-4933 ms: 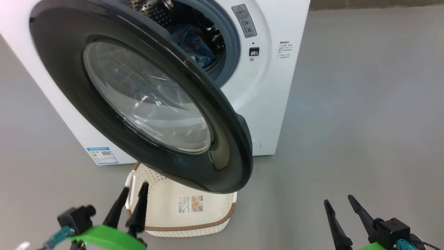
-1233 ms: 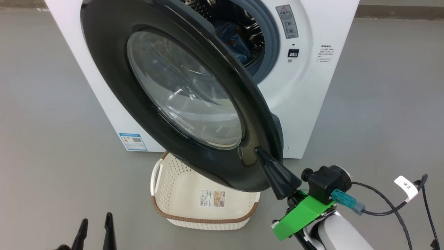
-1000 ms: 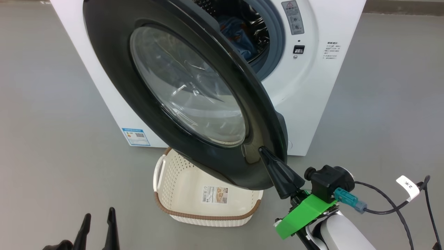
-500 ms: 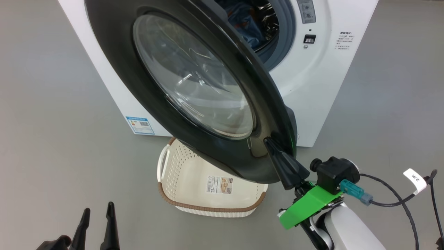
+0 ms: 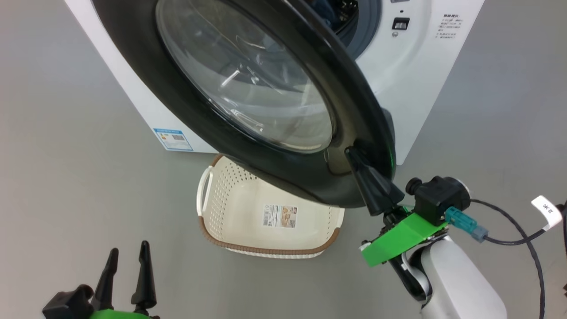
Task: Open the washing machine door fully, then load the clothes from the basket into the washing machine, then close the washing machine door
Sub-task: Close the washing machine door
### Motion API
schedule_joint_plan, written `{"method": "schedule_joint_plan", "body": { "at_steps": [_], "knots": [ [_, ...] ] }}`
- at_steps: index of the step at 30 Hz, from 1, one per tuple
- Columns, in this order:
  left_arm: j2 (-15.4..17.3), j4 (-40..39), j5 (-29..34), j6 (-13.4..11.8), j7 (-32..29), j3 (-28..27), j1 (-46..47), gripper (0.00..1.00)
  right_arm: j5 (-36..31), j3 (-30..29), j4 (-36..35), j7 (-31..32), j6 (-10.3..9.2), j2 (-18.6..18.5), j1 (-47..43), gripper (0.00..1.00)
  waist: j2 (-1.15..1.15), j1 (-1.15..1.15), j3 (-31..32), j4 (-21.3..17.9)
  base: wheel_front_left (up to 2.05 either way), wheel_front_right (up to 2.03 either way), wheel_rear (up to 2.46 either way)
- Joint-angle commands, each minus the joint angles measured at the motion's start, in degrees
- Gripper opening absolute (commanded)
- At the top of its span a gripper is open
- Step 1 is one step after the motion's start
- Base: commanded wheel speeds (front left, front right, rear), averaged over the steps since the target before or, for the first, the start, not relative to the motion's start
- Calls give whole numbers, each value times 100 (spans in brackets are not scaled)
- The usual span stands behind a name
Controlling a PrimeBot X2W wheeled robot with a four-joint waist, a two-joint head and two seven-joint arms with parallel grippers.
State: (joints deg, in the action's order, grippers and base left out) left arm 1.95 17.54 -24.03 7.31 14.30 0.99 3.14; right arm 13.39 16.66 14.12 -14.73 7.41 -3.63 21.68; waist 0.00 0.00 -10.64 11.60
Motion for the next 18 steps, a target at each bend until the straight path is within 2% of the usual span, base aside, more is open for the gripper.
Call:
{"method": "schedule_joint_plan", "body": {
  "at_steps": [1, 18],
  "knots": [
    [93, -145, -45, 18, 70, -158, 209, 100, -67, 34, -161, -27, 8, 75, 212, 0, 0, 0, -107, -7, 0, 0, 0],
    [93, -451, -316, 18, 70, -32, 579, 100, -256, -407, -389, -27, 8, -3, 902, 0, 0, 0, -828, -30, 0, 0, 0]
  ]
}}
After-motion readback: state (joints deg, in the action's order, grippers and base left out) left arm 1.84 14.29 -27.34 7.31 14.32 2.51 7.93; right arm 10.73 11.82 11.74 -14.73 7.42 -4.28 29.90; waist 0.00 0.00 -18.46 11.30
